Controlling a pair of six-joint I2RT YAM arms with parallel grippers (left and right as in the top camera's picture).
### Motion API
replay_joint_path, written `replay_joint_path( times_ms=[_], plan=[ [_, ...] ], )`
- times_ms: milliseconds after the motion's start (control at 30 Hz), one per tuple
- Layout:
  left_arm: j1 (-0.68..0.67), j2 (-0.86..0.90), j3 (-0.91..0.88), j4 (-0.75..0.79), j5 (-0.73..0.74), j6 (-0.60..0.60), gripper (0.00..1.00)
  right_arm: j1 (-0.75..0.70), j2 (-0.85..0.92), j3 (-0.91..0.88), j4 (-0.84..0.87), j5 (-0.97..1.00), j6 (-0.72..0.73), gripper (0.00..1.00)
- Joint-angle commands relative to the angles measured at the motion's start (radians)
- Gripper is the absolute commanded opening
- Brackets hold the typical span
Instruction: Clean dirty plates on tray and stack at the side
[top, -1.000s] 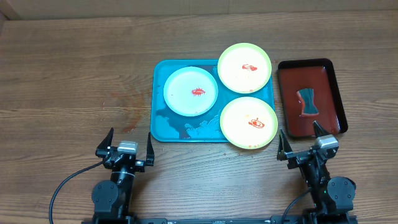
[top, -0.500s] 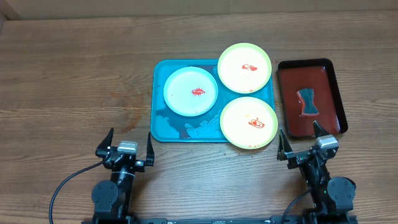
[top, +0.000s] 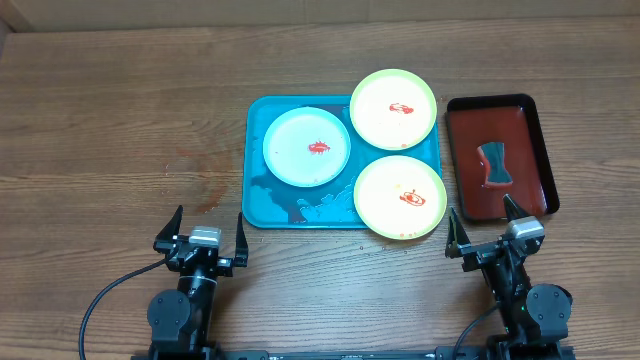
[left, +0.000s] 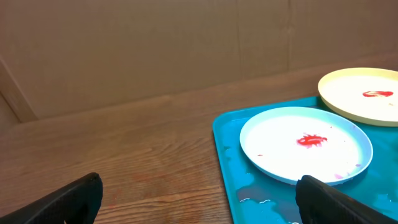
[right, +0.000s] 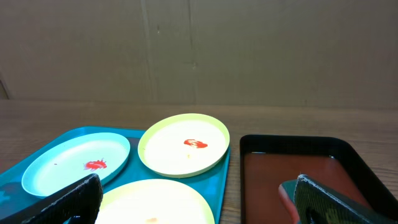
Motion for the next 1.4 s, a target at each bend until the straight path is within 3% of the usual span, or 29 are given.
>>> replay_joint_path(
  times_ms=[0, 567, 1000, 1200, 1367],
  plan=[
    [0.004, -0.012, -0.013, 0.005, 0.015, -0.005, 0.99, 0.007, -0.012, -0.01, 0.006, -0.005, 0.002, 1.0],
    [0.004, -0.012, 0.002, 0.025, 0.014, -0.007, 0.99, 0.006, -0.012, -0.01, 0.06, -0.002, 0.002, 1.0],
    [0.004, 0.007, 0.151, 0.007, 0.048, -0.007, 1.0, 0.006, -0.012, 0.056, 0.058, -0.005, 0.058, 1.0],
    [0.004, 0.125, 0.259, -0.001, 0.049, -0.008, 1.0, 0.006, -0.011, 0.155, -0.016, -0.005, 0.057, 1.0],
    [0.004, 0.373, 0.47, -0.088, 0.1, -0.008, 1.0, 0.006, 0.023, 0.296, -0.106, -0.001, 0.056, 1.0]
  ],
)
